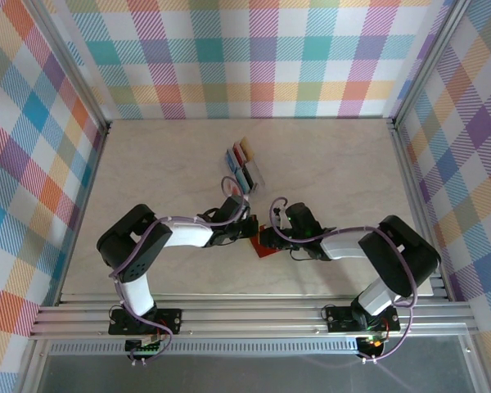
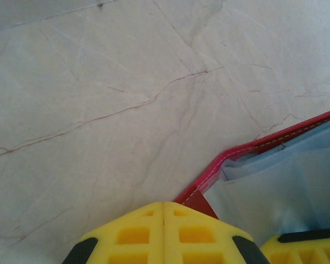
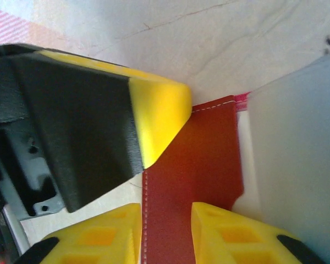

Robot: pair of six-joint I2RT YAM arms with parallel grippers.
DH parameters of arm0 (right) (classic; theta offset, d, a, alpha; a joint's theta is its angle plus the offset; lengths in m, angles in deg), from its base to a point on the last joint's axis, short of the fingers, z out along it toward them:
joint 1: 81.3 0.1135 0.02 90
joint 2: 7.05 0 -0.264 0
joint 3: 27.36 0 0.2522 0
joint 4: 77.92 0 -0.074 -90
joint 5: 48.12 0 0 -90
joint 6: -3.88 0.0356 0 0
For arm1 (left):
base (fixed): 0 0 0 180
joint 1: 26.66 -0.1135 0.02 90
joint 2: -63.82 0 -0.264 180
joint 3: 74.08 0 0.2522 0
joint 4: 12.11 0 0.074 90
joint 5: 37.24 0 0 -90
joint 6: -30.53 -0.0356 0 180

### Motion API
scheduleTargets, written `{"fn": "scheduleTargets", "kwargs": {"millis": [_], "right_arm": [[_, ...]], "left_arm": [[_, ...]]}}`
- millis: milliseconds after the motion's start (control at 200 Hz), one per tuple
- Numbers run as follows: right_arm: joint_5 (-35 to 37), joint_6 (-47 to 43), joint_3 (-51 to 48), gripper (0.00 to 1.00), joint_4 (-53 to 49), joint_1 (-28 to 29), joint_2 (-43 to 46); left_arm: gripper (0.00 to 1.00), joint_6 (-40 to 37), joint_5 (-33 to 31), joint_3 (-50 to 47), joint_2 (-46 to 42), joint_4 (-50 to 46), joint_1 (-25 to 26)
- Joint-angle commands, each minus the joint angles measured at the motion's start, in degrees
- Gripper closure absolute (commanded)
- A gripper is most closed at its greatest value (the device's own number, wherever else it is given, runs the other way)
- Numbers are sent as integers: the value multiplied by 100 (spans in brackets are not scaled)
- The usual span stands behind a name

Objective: Put the credit cards into the card holder

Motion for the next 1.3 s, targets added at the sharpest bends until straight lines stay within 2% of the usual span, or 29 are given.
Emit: {"fn": "scheduleTargets", "kwargs": {"millis": [0, 100, 185, 380, 510, 710, 930, 1140, 1295], "right_arm": [[369, -214, 222, 65, -662, 29, 334], [780, -352, 368, 58, -1161, 29, 538], [1156, -454, 449, 56, -1481, 29, 640], [2113, -584, 502, 55, -2038, 29, 849], [2444, -620, 501, 55, -2199, 28, 847], [2371, -558, 357, 56, -1924, 28, 517], [2063, -240, -117, 60, -1243, 29, 270], [2239, -20, -164, 67, -1158, 26, 191], [2320, 117, -218, 69, -1000, 29, -17]], "left_arm": [[100, -209, -317, -206, 174, -382, -3], [100, -332, -630, -365, -23, -504, -12], [100, -438, -648, -397, -107, -583, -9], [100, -599, -593, -241, -29, -746, -14], [100, -657, -606, -169, 6, -809, -7], [100, -663, -525, 153, 80, -996, -7], [99, -659, -348, 702, -492, -1496, 11], [92, -778, -614, 1079, -968, -2026, 368], [89, -791, -673, 1133, -948, -2093, 680]]}}
